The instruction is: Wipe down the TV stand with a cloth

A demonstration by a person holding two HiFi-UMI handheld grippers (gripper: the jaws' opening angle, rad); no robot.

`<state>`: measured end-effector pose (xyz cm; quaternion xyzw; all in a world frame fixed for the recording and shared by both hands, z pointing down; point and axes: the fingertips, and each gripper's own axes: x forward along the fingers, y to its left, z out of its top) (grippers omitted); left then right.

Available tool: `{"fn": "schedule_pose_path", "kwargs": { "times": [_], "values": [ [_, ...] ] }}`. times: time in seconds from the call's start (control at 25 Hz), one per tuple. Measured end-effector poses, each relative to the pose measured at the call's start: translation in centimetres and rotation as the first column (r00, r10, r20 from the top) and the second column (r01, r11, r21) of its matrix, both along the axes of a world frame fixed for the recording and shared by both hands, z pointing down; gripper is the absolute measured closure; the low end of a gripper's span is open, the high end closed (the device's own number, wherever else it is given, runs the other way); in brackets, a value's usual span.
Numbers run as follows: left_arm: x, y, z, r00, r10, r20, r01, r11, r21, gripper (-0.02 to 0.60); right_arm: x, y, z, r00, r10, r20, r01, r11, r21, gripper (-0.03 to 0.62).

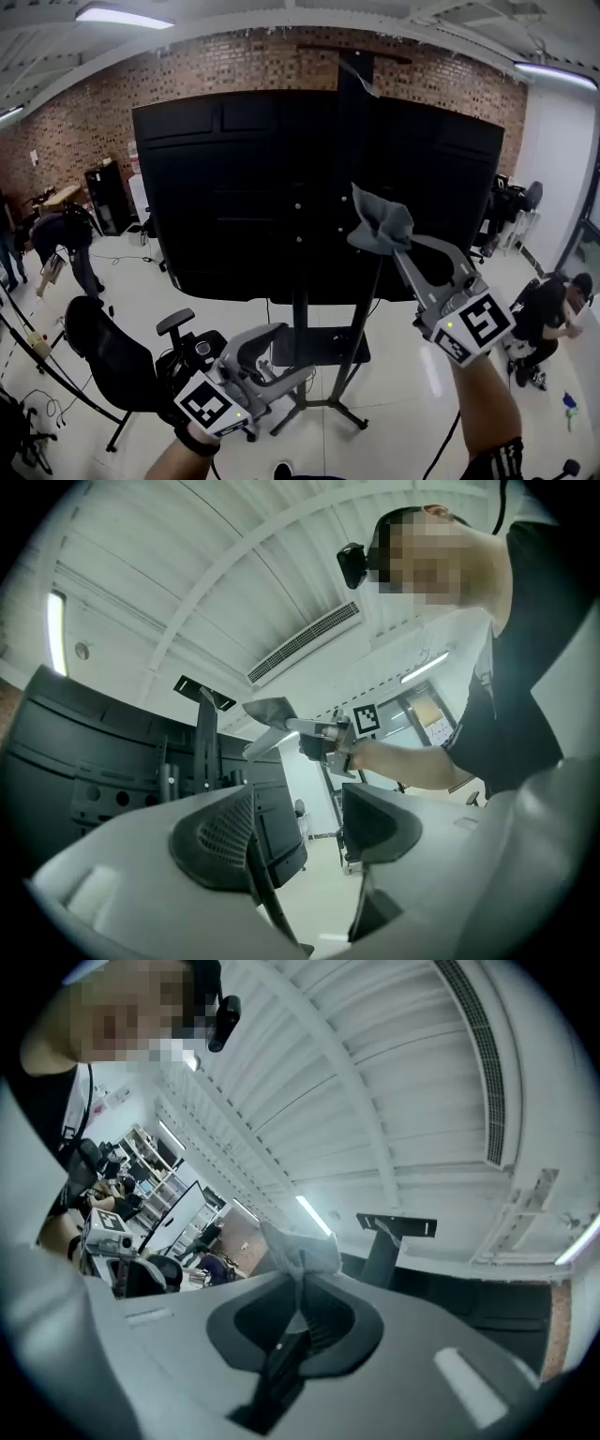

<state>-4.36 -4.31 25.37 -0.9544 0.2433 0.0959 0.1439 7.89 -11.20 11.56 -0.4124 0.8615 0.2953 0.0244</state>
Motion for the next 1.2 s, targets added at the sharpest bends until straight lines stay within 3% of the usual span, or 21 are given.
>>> {"fn": "schedule_pose_path", "kwargs": {
  "times": [0.32, 0.52, 0.92, 1.2],
  "values": [
    [-2.8, -5.6, -1.6, 0.997, 0.075, 0.034, -0.077, 0.995, 0.060, 0.265, -0.4, -9.5, -8.7, 0.983, 0.181, -0.029, -0.178, 0.980, 0.085, 0.577],
    [-2.9, -7.9, -2.0, 0.995, 0.088, 0.041, -0.090, 0.995, 0.048, 0.265, 0.0, -14.4, -13.3, 0.961, 0.268, -0.075, -0.259, 0.959, 0.113, 0.577],
    [-1.2, -11.4, -3.4, 0.999, 0.037, 0.022, -0.038, 0.996, 0.081, 0.265, -1.0, -21.3, -22.8, 0.911, 0.375, -0.171, -0.335, 0.916, 0.220, 0.577],
    [0.3, -13.2, -3.6, 1.000, 0.016, 0.009, -0.017, 0.998, 0.064, 0.265, -1.3, -25.6, -24.8, 0.896, 0.398, -0.200, -0.362, 0.912, 0.191, 0.577]
  ]
}}
